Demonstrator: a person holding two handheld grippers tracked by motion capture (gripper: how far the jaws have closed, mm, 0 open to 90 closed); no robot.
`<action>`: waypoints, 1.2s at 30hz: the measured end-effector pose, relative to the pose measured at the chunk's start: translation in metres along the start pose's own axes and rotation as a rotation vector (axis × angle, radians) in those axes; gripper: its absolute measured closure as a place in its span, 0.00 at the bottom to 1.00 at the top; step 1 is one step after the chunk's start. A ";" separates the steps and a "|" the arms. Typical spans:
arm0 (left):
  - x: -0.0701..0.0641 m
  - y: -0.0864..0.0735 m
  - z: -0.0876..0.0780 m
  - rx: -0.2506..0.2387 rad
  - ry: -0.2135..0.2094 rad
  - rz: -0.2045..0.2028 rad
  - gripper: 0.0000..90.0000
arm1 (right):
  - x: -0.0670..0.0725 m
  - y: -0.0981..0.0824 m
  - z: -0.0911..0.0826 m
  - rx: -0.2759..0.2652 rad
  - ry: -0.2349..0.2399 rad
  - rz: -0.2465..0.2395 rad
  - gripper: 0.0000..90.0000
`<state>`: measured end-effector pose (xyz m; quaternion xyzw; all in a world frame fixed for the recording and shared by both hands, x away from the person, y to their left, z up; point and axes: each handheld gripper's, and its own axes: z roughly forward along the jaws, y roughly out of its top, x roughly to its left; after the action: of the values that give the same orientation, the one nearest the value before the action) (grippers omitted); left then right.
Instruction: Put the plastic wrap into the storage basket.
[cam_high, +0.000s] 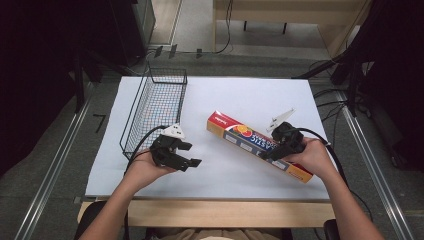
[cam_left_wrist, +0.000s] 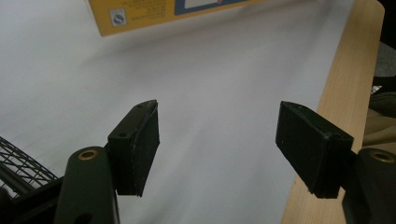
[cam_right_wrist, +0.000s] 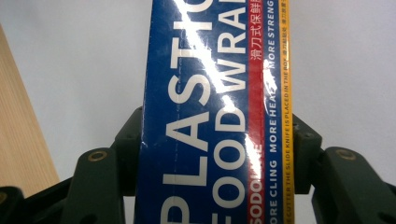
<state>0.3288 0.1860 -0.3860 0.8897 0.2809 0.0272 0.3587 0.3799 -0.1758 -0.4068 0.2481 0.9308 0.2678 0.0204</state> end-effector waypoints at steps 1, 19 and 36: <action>0.000 0.000 0.000 -0.001 -0.004 0.003 0.35 | 0.001 0.000 0.000 0.005 0.009 -0.001 0.46; -0.006 0.016 -0.005 -0.003 -0.014 0.095 0.26 | 0.031 -0.004 0.005 0.033 0.127 -0.224 0.45; -0.030 0.025 0.016 0.094 -0.121 0.242 0.25 | 0.073 0.005 0.012 0.047 0.205 -0.451 0.45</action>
<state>0.3196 0.1460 -0.3775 0.9329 0.1505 0.0033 0.3271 0.3202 -0.1319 -0.4076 0.0059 0.9658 0.2583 -0.0205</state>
